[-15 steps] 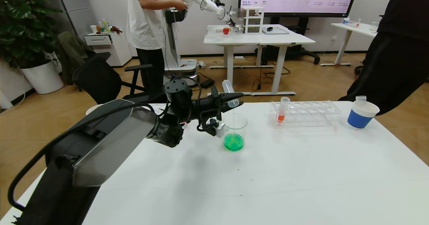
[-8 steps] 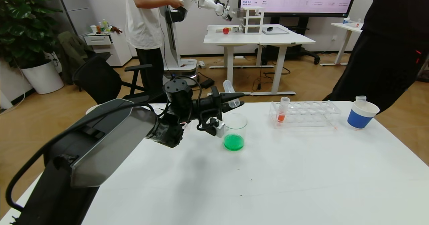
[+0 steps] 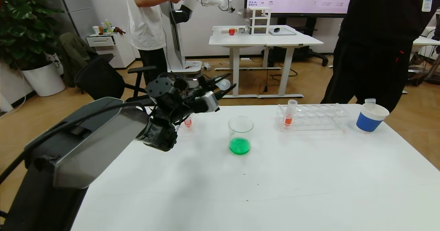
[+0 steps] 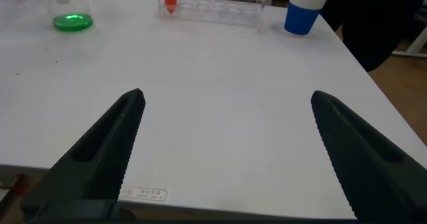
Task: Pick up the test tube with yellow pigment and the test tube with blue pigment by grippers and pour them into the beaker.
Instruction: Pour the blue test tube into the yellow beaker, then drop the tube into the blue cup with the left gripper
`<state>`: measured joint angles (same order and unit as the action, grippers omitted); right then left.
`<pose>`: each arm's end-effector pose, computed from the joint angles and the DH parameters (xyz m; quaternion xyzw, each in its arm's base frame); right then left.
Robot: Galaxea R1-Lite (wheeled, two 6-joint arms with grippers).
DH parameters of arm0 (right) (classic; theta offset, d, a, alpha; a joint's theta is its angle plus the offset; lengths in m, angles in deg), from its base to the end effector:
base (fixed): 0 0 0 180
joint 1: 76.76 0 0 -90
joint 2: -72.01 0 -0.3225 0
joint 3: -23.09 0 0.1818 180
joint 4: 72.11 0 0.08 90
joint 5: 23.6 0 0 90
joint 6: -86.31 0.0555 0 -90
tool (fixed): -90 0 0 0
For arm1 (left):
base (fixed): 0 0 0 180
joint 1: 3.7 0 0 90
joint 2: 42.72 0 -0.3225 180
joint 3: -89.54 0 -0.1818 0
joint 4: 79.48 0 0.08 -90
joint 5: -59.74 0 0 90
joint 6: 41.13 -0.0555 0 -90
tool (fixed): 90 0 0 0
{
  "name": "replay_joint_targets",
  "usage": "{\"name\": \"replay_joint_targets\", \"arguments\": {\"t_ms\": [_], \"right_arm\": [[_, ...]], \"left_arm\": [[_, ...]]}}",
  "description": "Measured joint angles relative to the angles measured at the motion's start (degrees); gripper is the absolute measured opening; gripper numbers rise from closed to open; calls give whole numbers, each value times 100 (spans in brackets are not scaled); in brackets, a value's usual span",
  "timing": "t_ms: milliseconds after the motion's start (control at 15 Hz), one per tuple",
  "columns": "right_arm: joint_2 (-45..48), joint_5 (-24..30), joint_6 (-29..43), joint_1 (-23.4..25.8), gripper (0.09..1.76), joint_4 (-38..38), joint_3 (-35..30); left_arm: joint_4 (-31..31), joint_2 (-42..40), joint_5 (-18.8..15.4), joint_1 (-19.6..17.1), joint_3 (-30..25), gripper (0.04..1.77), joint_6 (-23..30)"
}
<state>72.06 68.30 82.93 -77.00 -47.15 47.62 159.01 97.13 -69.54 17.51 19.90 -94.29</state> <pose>-0.0217 0.0017 0.0744 -0.0294 0.0028 0.0188 0.9994 0.4649 -0.2181 0.1781 0.4094 -0.4393 -0.3255 0.7304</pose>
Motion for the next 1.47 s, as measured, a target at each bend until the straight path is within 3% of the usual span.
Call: {"name": "replay_joint_targets", "arguments": {"t_ms": [267, 533, 800, 1000, 1133, 1467], "right_arm": [[0, -1, 1, 0, 174, -2, 0], [0, 0, 1, 0, 174, 0, 0], [0, 0, 0, 0, 174, -2, 0], [0, 0, 0, 0, 174, 0, 0], [0, 0, 0, 0, 174, -2, 0], [0, -1, 0, 0, 174, 0, 0]], "left_arm": [[118, -305, 2007, 200, -417, 52, 1373], [-667, -719, 3794, 343, -477, 52, 2467], [-1762, -1141, 5076, 411, -441, 52, 3803], [-3140, -1543, 5653, 422, -417, 52, 4815], [-3900, -1815, 5845, 304, -356, 52, 5319], [-4069, -2204, 5819, -589, -500, 52, 5435]]}}
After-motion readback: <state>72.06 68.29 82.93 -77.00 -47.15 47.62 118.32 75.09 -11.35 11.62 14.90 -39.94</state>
